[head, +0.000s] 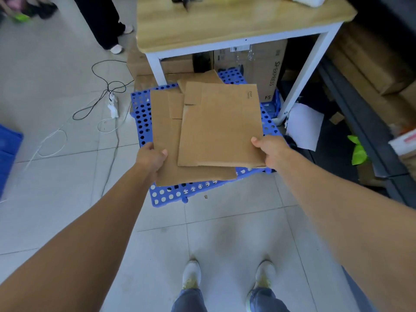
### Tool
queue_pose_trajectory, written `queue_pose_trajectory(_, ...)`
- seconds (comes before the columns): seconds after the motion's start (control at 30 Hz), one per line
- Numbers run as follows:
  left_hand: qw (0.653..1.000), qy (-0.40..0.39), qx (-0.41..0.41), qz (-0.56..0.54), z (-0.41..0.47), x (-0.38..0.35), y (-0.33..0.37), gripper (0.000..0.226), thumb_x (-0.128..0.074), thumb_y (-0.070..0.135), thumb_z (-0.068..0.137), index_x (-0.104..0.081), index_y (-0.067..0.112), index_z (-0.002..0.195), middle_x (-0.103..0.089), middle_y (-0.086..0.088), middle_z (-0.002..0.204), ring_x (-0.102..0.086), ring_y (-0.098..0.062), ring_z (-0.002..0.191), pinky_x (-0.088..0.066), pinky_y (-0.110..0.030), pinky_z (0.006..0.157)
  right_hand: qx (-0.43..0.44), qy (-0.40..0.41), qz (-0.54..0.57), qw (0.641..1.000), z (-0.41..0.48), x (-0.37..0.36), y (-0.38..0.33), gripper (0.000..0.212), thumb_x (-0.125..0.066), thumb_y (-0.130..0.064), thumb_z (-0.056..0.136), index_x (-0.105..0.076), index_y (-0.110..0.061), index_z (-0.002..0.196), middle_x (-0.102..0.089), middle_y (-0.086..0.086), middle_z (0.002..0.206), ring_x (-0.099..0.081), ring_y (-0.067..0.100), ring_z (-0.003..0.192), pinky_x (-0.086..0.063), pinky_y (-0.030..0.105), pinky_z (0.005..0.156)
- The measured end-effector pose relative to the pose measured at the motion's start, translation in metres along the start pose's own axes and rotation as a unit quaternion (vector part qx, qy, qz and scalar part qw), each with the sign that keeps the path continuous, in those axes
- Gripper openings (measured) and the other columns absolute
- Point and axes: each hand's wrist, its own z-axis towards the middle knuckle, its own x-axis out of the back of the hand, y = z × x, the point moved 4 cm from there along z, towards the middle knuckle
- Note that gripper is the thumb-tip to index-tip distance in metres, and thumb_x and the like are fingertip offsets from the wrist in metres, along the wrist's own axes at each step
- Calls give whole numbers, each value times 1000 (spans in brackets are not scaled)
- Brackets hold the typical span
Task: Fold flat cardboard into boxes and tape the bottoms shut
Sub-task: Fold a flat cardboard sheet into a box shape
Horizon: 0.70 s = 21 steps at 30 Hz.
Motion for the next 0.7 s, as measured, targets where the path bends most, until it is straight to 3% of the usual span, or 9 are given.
queue_pose_trajectory(0.17,998,-16,-55,34,-28,12,56,26,-54,6,94,-54,15,119,-58,-7,125,-55,-26,107,-45,-46,99,97,92,-41,990,-56,33,-54,32,-53,-18,96,-54,1,122,-57,15,126,-54,25,109,-44,35,98)
queue_pose_trajectory(0.27,994,-46,-85,44,-48,11,94,29,-52,6,96,-53,12,125,-57,-8,129,-54,-24,104,-45,-41,91,149,143,-2,978,-93,61,-77,27,-53,-12,95,-55,-6,121,-59,7,120,-53,20,99,-43,31,85)
queue_pose_trajectory(0.37,986,-94,-124,64,-72,-3,134,34,-50,8,98,-50,11,132,-55,-7,132,-53,-23,107,-43,-38,87,176,184,43,966,-133,93,-96,24,-51,-13,96,-53,-14,120,-56,3,113,-50,18,93,-43,34,83)
queue_pose_trajectory(0.53,961,-187,-185,87,-116,-55,192,23,-48,9,98,-55,14,119,-60,-7,124,-57,-27,109,-46,-43,96,209,270,105,934,-194,162,-111,33,-49,-13,96,-49,-14,129,-51,0,108,-46,17,95,-37,31,80)
queue_pose_trajectory(0.63,941,-244,-212,96,-148,-100,217,20,-48,10,99,-55,21,114,-60,-1,114,-58,-20,94,-44,-35,84,220,321,159,908,-226,212,-106,28,-48,-12,96,-52,-15,123,-53,-4,97,-48,14,85,-39,31,75)
queue_pose_trajectory(0.7,925,-282,-234,101,-172,-134,229,20,-49,8,97,-55,23,109,-61,-2,115,-57,-19,94,-45,-35,86,219,356,187,889,-246,248,-97,21,-47,-12,95,-54,-16,115,-52,-9,87,-47,8,75,-41,29,67)
